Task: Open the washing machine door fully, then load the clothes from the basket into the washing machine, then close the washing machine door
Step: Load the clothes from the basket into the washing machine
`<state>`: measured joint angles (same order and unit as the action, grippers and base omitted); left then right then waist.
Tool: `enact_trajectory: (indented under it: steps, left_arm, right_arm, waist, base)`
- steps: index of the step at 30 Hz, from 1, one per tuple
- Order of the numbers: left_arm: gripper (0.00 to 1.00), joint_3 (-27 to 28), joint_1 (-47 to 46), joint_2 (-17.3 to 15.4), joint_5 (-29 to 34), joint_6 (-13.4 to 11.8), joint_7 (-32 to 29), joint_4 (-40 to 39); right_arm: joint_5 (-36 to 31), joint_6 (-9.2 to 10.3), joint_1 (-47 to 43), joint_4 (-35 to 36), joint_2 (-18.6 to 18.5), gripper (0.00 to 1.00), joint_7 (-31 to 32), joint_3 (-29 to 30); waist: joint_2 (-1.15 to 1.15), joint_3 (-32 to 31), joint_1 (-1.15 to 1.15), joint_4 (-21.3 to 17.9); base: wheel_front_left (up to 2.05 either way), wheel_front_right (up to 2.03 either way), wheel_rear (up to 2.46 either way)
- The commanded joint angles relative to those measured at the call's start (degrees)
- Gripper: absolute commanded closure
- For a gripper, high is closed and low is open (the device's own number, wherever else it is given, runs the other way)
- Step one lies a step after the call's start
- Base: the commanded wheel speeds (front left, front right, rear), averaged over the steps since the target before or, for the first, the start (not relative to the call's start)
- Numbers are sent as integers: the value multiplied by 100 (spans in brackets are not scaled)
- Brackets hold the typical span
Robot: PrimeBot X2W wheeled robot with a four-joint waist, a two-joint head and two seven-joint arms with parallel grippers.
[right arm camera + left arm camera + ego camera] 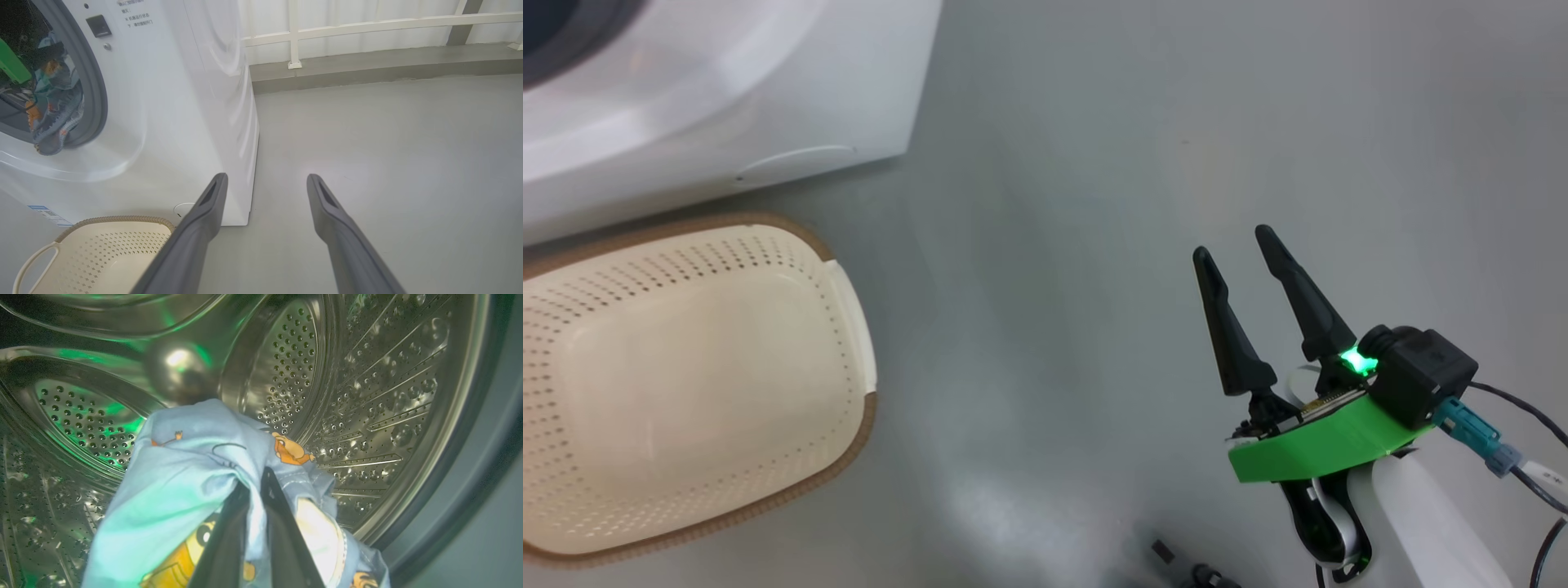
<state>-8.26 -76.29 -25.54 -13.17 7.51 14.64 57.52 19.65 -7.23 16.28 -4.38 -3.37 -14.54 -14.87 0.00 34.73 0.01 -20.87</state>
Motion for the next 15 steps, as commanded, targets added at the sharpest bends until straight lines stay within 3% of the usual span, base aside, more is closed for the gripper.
enact_trajectory:
  steps: [1,11,15]
  left_arm:
    - [100,6,-189,-343,162,-21,36,-239]
    - [100,215,-311,-449,379,-14,36,-1468]
    - [100,265,-102,-444,479,-11,36,-1526]
  right_arm:
    - [25,-25,87,155,1,0,-46,-138]
    - [35,-25,138,181,42,0,-46,-175]
    - [50,-25,171,179,46,0,-46,-218]
  waist:
    - [0,157,-1,-145]
    - [0,304,-1,-187]
    - [0,296,-1,-192]
  base:
    - [0,0,0]
    - [0,0,0]
    - [0,0,0]
